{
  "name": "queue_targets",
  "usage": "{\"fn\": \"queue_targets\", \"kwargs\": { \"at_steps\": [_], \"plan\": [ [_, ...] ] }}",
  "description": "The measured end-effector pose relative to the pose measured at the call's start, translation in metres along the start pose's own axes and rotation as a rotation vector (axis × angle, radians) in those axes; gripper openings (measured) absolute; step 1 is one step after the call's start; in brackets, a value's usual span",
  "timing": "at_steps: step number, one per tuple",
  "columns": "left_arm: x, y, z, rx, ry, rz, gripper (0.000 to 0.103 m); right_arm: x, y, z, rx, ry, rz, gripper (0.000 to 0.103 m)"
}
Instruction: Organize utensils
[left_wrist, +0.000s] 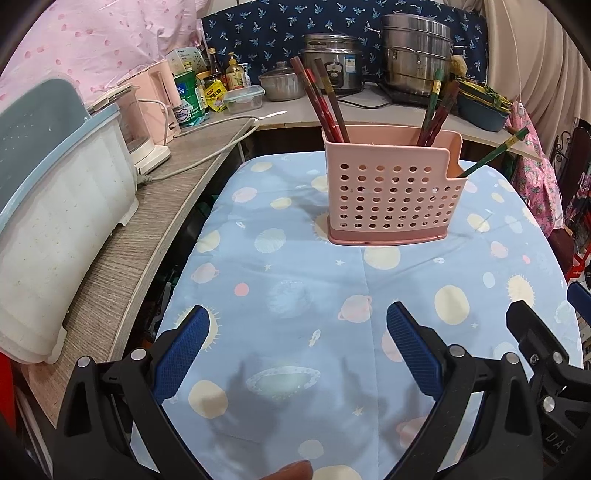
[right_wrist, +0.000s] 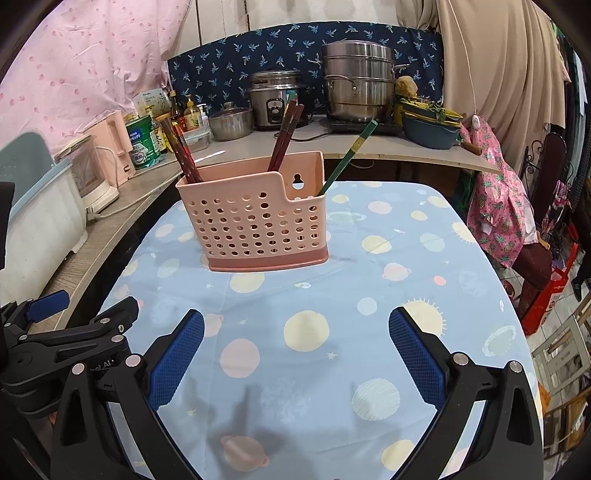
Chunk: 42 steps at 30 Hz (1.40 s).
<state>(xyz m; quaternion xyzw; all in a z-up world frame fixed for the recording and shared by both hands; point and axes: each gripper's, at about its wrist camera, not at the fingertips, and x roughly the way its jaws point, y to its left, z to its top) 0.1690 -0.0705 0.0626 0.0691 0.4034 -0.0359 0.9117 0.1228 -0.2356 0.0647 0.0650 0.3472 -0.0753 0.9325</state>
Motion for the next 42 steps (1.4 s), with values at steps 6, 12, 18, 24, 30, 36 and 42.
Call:
{"fn": "queue_targets", "kwargs": {
  "at_steps": [6,12,18,24,30,36,42],
  "plan": [
    [0.004,-0.002,0.001,0.001,0.004,-0.001,0.092,0.004,-0.001,0.0,0.001,0.003,-0.005,0.097],
    [0.006,0.0,0.002,-0.008,0.005,-0.003,0.092,0.006,-0.001,0.001,-0.001,0.006,-0.008,0.097],
    [0.006,0.0,0.003,-0.006,-0.002,-0.008,0.092,0.007,-0.002,0.001,-0.001,0.007,-0.007,0.097],
    [0.007,-0.001,0.004,-0.003,-0.002,-0.013,0.092,0.01,-0.002,0.001,0.001,0.009,-0.01,0.097],
    [0.008,-0.002,0.005,-0.002,0.0,-0.014,0.092,0.012,-0.003,0.001,0.002,0.01,-0.012,0.097],
    [0.009,-0.003,0.005,0.002,0.001,-0.016,0.092,0.015,-0.003,-0.002,0.007,0.015,-0.015,0.097],
    [0.009,-0.003,0.005,0.002,0.001,-0.019,0.092,0.015,-0.003,-0.002,0.006,0.013,-0.015,0.097]
  ]
}}
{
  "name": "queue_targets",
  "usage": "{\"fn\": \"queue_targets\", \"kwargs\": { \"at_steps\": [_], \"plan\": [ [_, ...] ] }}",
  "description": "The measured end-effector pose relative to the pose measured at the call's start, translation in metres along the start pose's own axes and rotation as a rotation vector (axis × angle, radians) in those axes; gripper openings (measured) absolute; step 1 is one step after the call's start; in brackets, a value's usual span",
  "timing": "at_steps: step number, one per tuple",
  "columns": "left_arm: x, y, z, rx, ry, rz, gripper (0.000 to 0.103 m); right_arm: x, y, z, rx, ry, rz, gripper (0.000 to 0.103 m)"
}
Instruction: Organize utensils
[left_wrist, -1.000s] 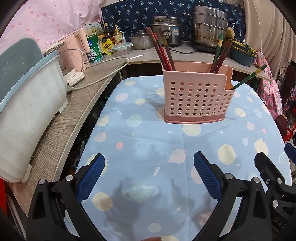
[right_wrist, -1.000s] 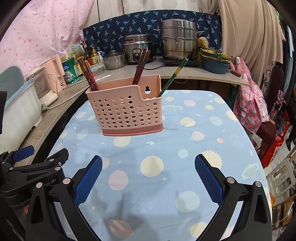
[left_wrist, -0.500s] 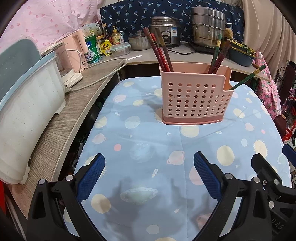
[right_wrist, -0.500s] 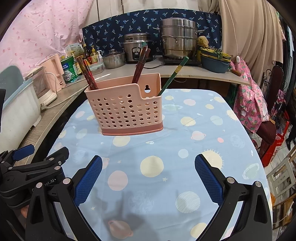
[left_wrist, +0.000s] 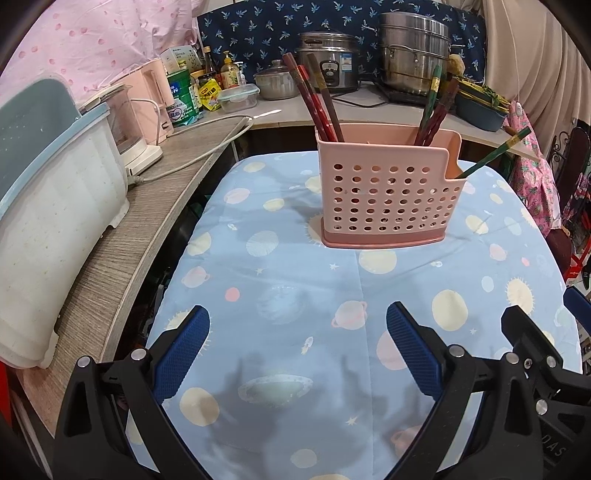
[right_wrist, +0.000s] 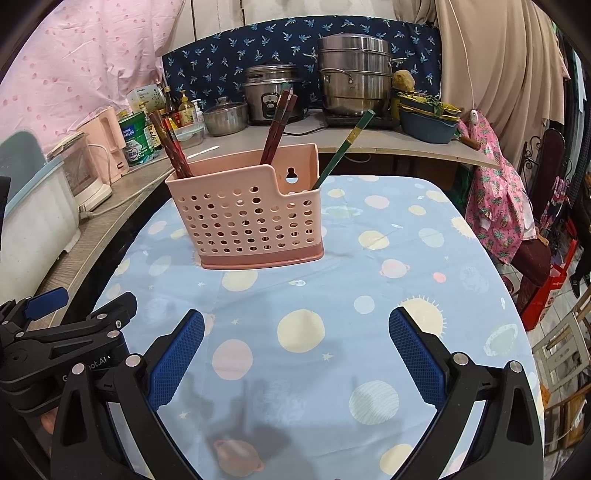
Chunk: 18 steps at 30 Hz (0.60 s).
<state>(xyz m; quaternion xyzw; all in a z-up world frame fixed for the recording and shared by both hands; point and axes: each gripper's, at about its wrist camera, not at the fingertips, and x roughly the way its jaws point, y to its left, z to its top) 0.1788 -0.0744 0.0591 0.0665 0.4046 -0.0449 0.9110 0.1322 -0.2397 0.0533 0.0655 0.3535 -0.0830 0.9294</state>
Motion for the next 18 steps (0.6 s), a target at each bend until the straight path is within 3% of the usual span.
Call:
{"fn": "queue_targets", "kwargs": {
  "at_steps": [18],
  "plan": [
    [0.0046,0.0,0.0038,0.012,-0.002,-0.005,0.092,0.0013,-0.002,0.0028,-0.003,-0.001,0.0,0.097]
  ]
}}
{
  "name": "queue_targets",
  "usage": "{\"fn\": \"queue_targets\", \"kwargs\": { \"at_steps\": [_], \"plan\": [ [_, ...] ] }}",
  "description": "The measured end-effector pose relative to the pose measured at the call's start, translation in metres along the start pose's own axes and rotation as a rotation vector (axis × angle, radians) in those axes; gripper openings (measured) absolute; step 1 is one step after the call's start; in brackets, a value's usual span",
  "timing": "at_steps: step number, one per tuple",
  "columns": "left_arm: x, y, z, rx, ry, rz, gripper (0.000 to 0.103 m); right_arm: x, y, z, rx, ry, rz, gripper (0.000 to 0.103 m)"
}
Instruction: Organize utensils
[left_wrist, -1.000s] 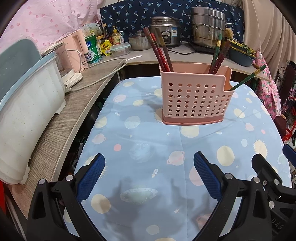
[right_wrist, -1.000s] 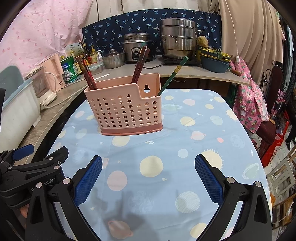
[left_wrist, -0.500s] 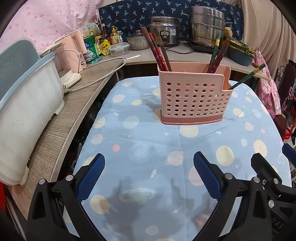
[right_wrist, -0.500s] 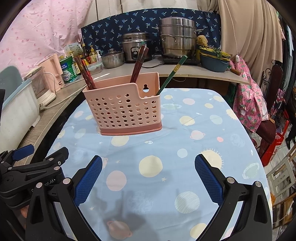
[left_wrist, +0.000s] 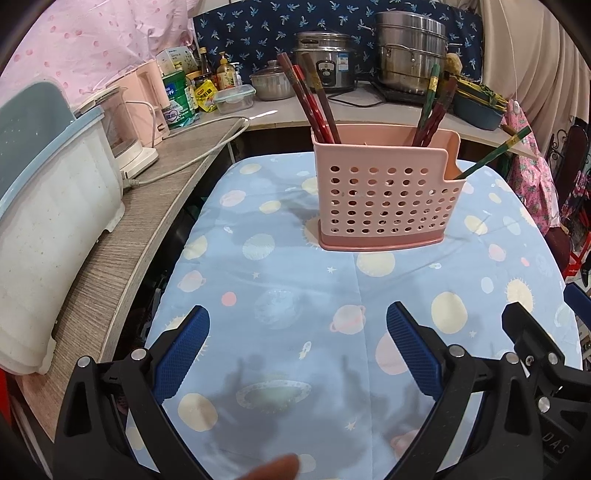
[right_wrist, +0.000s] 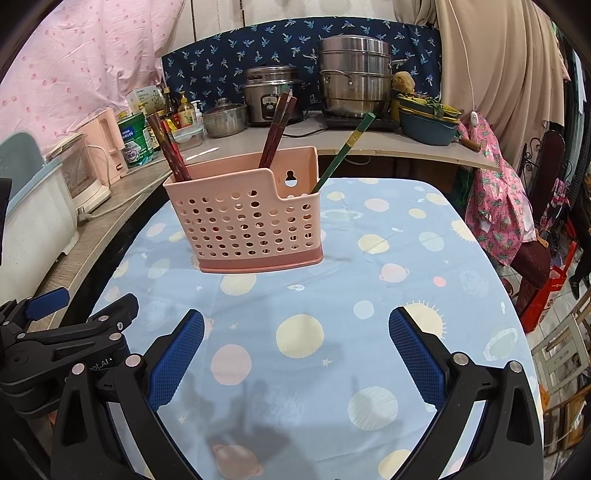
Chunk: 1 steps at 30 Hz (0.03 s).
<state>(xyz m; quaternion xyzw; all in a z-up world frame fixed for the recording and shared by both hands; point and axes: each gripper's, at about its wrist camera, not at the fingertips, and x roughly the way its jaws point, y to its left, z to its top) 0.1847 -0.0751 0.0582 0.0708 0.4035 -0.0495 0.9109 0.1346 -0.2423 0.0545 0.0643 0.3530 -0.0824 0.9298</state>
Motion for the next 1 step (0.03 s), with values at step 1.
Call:
{"fn": "queue_targets", "kwargs": {
  "at_steps": [1],
  "plan": [
    [0.0007,0.0008,0.0002,-0.002,-0.001,0.004,0.092,-0.0003,0.0003,0.0007,0.002,-0.001,-0.002,0.097]
  ]
}}
